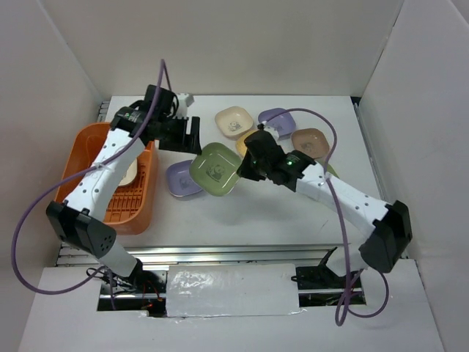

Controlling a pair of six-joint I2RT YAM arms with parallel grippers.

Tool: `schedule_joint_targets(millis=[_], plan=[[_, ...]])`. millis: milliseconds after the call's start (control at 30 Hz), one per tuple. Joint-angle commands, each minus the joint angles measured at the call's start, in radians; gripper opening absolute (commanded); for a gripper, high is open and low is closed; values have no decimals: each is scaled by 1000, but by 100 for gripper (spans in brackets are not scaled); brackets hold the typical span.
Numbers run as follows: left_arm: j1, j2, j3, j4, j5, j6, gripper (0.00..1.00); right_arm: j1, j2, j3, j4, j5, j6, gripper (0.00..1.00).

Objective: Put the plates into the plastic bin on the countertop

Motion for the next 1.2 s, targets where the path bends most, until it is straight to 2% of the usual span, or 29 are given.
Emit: schedule_joint_targets(millis=[0, 100, 167, 233, 267, 300, 333, 367, 400, 533, 567, 633, 667, 767, 867, 1033, 1167], plan=[[-61, 34, 37, -16, -21, 47, 77, -15, -93, 9, 49, -63, -67, 0], [-107, 60, 31, -16, -63, 43, 60, -21, -102, 44, 3, -55, -75, 0], [-127, 68, 31, -13, -69, 40, 61, -29, -111, 50, -3, -67, -78, 0], [-133, 79, 36, -11, -83, 35, 49, -32, -119, 49, -6, -75, -72, 0], [-138, 83, 45, -10, -91, 31, 36, -37, -123, 46, -3, -81, -72, 0], [-138, 91, 54, -13, -106, 24, 0, -38, -125, 44, -11, -84, -57, 26], [-138, 92, 68, -19, -156, -1, 0, -43, -131, 41, -17, -78, -48, 61], [-136, 92, 86, -22, -225, -17, 0, -46, -136, 37, -21, -72, -35, 91], [-130, 88, 96, -28, -335, -54, 0, -52, -151, 26, -33, -70, -14, 100], [-2, 45, 133, -41, -480, -124, 0, -106, -200, -26, -35, -92, -29, 100], [82, 27, 129, -33, -471, -124, 0, -126, -211, -36, -37, -101, -34, 100], [210, -36, 108, 27, -442, -82, 0, -144, -238, -68, -40, -121, -60, 100], [270, -91, 44, 65, -480, -3, 0, -173, -260, -100, -44, -144, -86, 100], [327, -144, -80, 165, -549, 81, 0, -199, -278, -128, -47, -179, -109, 100], [494, -181, -229, 330, -482, 194, 0, -228, -298, -158, -54, -224, -135, 100], [635, -92, -205, 348, -255, 245, 0, -262, -335, -187, -49, -285, -161, 100], [697, -44, -212, 357, -169, 247, 0, -293, -355, -194, -44, -310, -179, 100]])
